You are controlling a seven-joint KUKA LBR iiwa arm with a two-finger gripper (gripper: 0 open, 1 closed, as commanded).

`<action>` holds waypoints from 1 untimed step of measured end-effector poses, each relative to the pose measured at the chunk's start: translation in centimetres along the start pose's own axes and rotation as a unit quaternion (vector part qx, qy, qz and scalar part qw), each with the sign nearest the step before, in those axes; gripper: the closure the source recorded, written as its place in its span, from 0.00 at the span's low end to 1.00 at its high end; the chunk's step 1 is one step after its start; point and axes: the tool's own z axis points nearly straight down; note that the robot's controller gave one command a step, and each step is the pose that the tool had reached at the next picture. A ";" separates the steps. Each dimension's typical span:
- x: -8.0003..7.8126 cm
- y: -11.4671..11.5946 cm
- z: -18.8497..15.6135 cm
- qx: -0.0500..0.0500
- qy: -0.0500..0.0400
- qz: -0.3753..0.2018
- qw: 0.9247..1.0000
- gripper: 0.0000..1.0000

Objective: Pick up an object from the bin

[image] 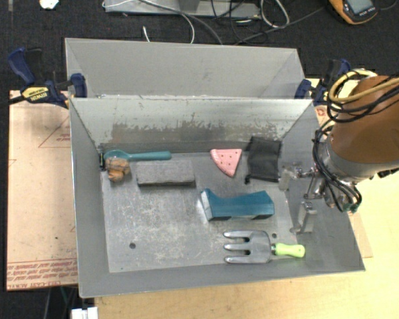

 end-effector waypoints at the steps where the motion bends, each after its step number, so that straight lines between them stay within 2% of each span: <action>1: -4.5 -0.5 5.5 0.001 -0.005 0.001 1.000 0.00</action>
Offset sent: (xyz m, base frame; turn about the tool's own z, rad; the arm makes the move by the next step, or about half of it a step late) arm 0.0653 0.0186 -0.0806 0.0617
